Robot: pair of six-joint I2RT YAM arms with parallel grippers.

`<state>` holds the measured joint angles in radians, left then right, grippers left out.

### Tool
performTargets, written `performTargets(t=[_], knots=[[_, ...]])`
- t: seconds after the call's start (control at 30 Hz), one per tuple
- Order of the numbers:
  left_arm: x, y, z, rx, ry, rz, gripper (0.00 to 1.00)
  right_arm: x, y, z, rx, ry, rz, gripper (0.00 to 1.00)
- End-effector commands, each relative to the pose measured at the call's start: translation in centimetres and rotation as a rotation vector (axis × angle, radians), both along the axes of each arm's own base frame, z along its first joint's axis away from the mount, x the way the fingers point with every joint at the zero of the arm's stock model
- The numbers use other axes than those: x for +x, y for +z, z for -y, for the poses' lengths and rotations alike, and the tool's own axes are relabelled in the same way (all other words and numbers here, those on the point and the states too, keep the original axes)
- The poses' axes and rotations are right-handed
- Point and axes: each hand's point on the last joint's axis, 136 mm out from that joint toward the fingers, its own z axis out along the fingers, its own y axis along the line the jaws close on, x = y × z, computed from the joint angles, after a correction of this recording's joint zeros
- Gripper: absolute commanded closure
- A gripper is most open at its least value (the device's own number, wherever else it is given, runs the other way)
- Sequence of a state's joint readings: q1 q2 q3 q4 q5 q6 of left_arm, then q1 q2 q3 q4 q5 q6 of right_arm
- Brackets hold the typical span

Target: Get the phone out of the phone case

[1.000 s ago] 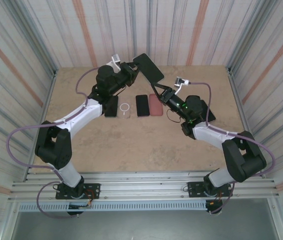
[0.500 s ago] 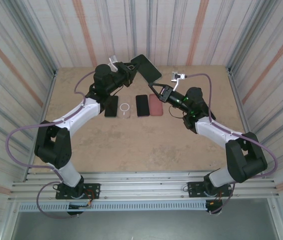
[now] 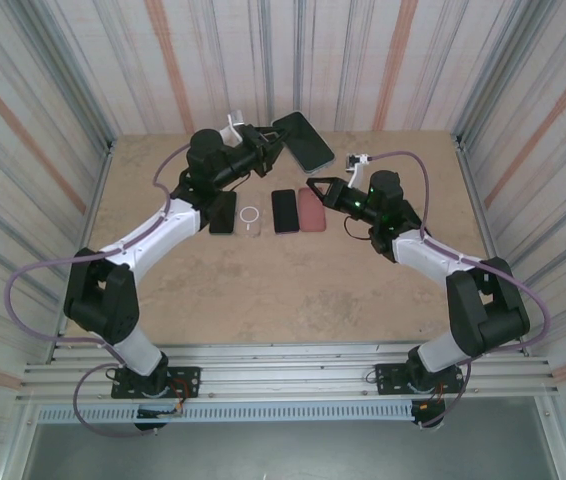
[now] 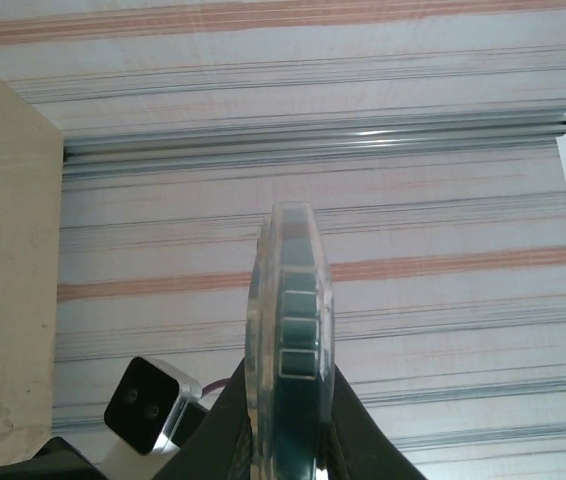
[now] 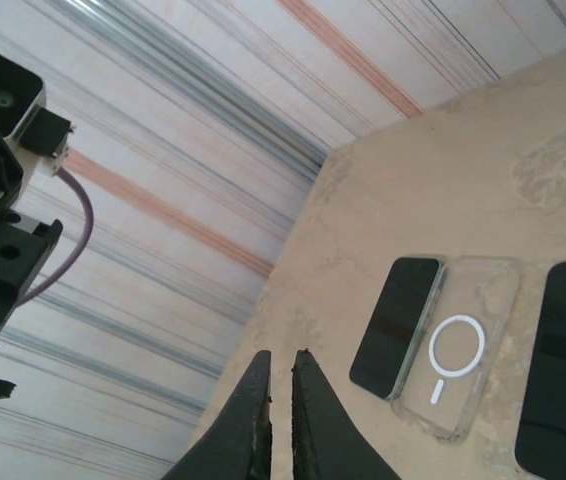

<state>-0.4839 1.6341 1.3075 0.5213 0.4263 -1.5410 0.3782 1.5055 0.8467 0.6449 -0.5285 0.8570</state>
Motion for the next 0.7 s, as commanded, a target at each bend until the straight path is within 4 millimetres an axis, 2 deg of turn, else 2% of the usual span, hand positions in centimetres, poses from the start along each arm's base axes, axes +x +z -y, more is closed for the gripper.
performTargets(t=[0.0,0.17,0.4,0.57,0.67], knots=[[-1.1,4.1,-1.5,-0.033,0.016,0.129,1.00,-0.6,1.5,0.0,0.039,0.015,0.050,0.86],[0.1,4.2,-2.3,-0.017,0.037,0.159,1.00,-1.7,2.0,0.5,0.057,0.021,0.065,0.77],[0.6,4.8,-3.2,0.101,-0.027,0.294,1.00,-3.5,4.8,1.1,0.035,0.105,0.131,0.63],[-0.2,5.8,-2.9,0.177,-0.146,0.466,1.00,-5.3,7.7,1.4,0.025,0.233,0.223,0.52],[-1.4,6.1,-2.4,0.246,-0.239,0.600,1.00,-6.6,8.4,0.8,-0.047,0.335,0.274,0.49]])
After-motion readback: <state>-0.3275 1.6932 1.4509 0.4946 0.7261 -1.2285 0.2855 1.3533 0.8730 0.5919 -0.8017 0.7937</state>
